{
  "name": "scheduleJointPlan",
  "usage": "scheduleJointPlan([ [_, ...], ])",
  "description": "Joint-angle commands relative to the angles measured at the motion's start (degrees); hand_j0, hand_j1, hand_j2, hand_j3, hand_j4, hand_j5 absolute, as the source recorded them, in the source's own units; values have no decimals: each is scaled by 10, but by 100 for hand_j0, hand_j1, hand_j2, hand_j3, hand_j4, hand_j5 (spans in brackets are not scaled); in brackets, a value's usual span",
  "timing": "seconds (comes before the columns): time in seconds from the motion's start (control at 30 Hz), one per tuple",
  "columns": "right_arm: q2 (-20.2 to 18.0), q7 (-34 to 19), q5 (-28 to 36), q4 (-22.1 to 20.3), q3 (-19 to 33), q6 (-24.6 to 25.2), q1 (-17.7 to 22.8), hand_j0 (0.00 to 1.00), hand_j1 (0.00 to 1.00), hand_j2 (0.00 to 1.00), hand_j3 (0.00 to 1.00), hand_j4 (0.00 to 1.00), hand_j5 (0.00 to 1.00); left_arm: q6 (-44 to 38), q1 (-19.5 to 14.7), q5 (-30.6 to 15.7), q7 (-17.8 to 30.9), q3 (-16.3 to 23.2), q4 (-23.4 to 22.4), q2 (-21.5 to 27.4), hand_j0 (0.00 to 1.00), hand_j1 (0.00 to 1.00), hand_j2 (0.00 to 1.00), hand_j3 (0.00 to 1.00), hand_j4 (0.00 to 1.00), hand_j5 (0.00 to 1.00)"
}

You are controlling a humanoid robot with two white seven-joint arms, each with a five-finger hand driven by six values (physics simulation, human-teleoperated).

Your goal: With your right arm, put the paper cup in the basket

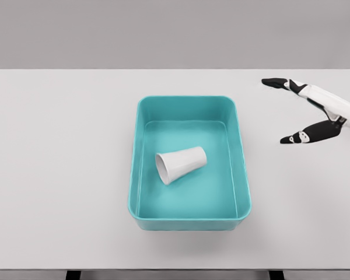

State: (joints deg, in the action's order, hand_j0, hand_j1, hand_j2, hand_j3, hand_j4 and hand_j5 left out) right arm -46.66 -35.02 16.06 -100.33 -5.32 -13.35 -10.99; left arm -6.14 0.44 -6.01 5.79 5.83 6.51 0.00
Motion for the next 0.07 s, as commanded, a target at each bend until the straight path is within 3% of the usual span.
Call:
scheduleJointPlan([
  [0.0,-4,0,5,1,12,1,0,100,100,100,100,100,100,1,0,-7,0,0,1,0,100,100,100,100,100,100],
  [0.03,-4,0,5,1,12,1,2,100,100,100,100,100,100,1,0,-8,0,-1,1,0,100,100,100,100,100,100],
])
